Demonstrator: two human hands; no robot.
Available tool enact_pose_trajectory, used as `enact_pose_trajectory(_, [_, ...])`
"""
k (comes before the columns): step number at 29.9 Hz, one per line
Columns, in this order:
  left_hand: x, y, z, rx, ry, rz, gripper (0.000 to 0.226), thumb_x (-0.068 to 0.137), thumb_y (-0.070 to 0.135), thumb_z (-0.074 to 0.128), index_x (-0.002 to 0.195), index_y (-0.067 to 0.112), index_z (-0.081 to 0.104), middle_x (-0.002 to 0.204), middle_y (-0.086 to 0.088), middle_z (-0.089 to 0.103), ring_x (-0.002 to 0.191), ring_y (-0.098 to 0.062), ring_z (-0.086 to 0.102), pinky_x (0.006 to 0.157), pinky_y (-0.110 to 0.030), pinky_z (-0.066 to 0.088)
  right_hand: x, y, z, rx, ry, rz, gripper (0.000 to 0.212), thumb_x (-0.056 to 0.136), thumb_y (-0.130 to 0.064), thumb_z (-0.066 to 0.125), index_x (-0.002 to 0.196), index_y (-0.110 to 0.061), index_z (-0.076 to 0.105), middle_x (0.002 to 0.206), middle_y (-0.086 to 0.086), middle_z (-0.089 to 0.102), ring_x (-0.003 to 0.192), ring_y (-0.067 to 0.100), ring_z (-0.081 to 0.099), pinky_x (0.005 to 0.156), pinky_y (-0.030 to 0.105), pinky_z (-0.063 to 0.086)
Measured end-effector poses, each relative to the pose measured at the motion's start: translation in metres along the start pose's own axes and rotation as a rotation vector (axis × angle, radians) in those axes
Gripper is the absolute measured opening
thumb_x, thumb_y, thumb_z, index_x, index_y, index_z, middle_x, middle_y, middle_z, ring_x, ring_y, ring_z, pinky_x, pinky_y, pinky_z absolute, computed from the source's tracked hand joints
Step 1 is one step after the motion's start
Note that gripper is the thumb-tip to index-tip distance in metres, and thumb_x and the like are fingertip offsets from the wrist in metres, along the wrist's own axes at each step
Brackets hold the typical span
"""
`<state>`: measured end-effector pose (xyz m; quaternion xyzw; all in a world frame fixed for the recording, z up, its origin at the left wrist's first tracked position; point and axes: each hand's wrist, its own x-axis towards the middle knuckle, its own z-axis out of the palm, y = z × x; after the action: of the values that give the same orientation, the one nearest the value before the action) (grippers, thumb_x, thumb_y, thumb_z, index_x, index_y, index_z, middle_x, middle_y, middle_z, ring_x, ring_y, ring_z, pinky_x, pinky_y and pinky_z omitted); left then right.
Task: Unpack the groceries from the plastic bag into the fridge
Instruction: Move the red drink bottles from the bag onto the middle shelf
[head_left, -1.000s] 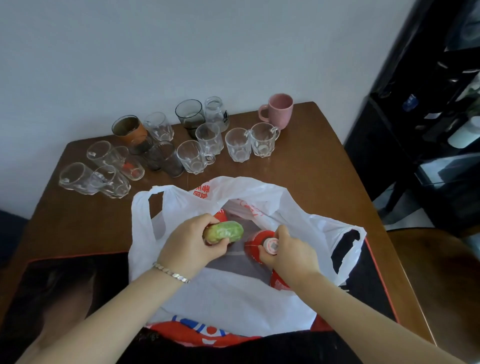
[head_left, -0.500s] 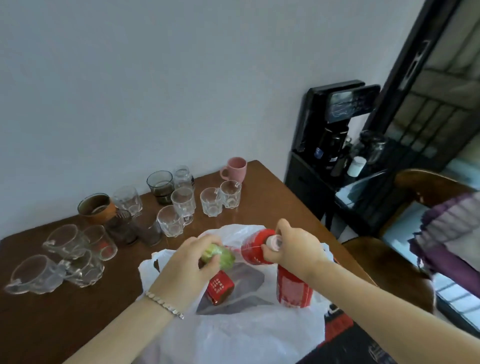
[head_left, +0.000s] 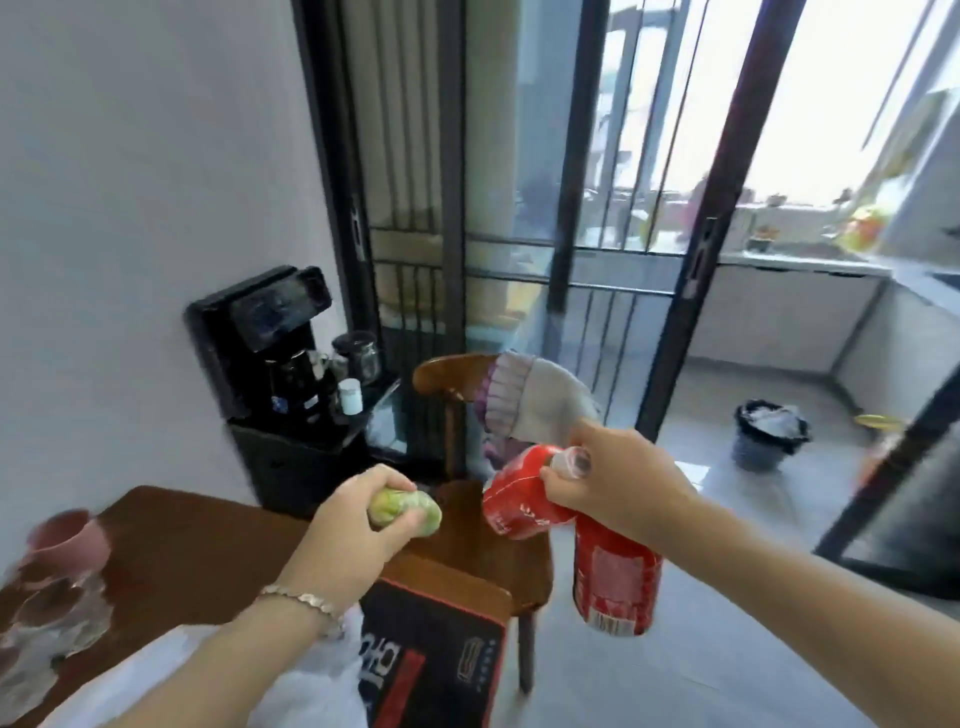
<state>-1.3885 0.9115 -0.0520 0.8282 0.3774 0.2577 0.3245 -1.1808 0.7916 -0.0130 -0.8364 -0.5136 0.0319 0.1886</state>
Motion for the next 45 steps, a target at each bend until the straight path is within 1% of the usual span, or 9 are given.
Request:
enact_pose_trajectory(4, [0.045, 0.105, 0.114, -0.052, -0.204, 0.199, 0.010, 0.083, 0.029, 0.066, 0.090, 0.028, 0.059, 0.089, 0.008, 0.060, 0.081, -0.002, 0.055, 0.063, -0.010, 0.039, -0.045, 0.137, -0.069, -0.080, 0.137, 0.262, 0.037, 0.083, -0.047, 0.055, 0.099, -0.013, 0.054, 0.092, 0.007, 0.065, 0.078, 0.024, 0.058, 0.064, 0.028, 0.044])
enact_pose_trajectory(7, [0.064, 0.199, 0.216, -0.116, -0.357, 0.307, 0.014, 0.082, 0.027, 0.068, 0.093, 0.024, 0.060, 0.087, 0.006, 0.062, 0.074, -0.001, 0.056, 0.063, -0.010, 0.044, -0.090, 0.245, -0.120, -0.116, 0.230, 0.419, 0.029, 0.081, -0.042, 0.055, 0.082, -0.014, 0.049, 0.083, 0.007, 0.061, 0.074, 0.025, 0.055, 0.063, 0.029, 0.040])
enact_pose_trajectory(16, [0.065, 0.474, 0.477, -0.331, -0.644, 0.517, 0.029, 0.075, 0.019, 0.074, 0.063, 0.042, 0.062, 0.066, 0.010, 0.061, 0.054, -0.008, 0.054, 0.057, -0.024, 0.048, -0.232, 0.501, -0.271, -0.230, 0.439, 0.800, 0.023, 0.079, -0.035, 0.058, 0.076, -0.015, 0.046, 0.077, 0.001, 0.059, 0.079, 0.025, 0.059, 0.061, 0.028, 0.036])
enact_pose_trajectory(20, [0.061, 0.572, 0.562, -0.324, -0.741, 0.655, 0.016, 0.076, 0.032, 0.072, 0.070, 0.040, 0.060, 0.070, 0.008, 0.063, 0.058, -0.009, 0.055, 0.057, -0.016, 0.045, -0.278, 0.579, -0.326, -0.280, 0.526, 1.007, 0.025, 0.076, -0.036, 0.060, 0.068, -0.020, 0.043, 0.074, -0.004, 0.055, 0.071, 0.021, 0.049, 0.057, 0.028, 0.033])
enact_pose_trajectory(22, [0.064, 0.618, 0.603, -0.349, -0.787, 0.709, 0.011, 0.073, 0.038, 0.072, 0.073, 0.042, 0.061, 0.073, 0.008, 0.067, 0.067, -0.015, 0.061, 0.068, -0.027, 0.050, -0.295, 0.617, -0.351, -0.293, 0.566, 1.086, 0.024, 0.076, -0.037, 0.060, 0.071, -0.019, 0.046, 0.076, -0.004, 0.056, 0.071, 0.021, 0.050, 0.060, 0.028, 0.034])
enact_pose_trajectory(28, [0.074, 0.762, 0.721, -0.527, -0.989, 0.806, 0.009, 0.082, 0.017, 0.069, 0.081, 0.024, 0.062, 0.066, 0.000, 0.063, 0.039, -0.002, 0.055, 0.044, -0.019, 0.048, -0.328, 0.723, -0.424, -0.342, 0.723, 1.230, 0.026, 0.075, -0.039, 0.065, 0.080, -0.016, 0.056, 0.084, -0.001, 0.062, 0.078, 0.019, 0.058, 0.068, 0.030, 0.045])
enact_pose_trajectory(35, [0.074, 0.935, 0.849, -0.588, -1.125, 0.986, 0.010, 0.081, 0.021, 0.069, 0.083, 0.028, 0.062, 0.080, -0.004, 0.066, 0.058, -0.014, 0.057, 0.056, -0.026, 0.053, -0.361, 0.830, -0.526, -0.429, 0.894, 1.423, 0.021, 0.077, -0.038, 0.064, 0.081, -0.019, 0.055, 0.080, -0.005, 0.061, 0.074, 0.014, 0.059, 0.061, 0.026, 0.043])
enact_pose_trajectory(40, [0.047, 1.029, 0.920, -0.570, -1.127, 1.170, 0.009, 0.084, 0.025, 0.065, 0.093, 0.027, 0.062, 0.085, 0.000, 0.065, 0.065, -0.018, 0.062, 0.058, -0.025, 0.054, -0.394, 0.899, -0.587, -0.513, 0.944, 1.500, 0.023, 0.079, -0.039, 0.065, 0.089, -0.019, 0.058, 0.082, -0.005, 0.062, 0.073, 0.012, 0.060, 0.063, 0.027, 0.046])
enact_pose_trajectory(45, [0.018, 1.118, 0.985, -0.605, -1.080, 1.305, 0.007, 0.086, 0.026, 0.063, 0.093, 0.027, 0.061, 0.088, 0.005, 0.061, 0.068, -0.005, 0.056, 0.057, -0.012, 0.044, -0.433, 0.981, -0.661, -0.593, 1.032, 1.488, 0.024, 0.078, -0.039, 0.067, 0.091, -0.022, 0.057, 0.088, -0.002, 0.062, 0.077, 0.016, 0.059, 0.065, 0.029, 0.046])
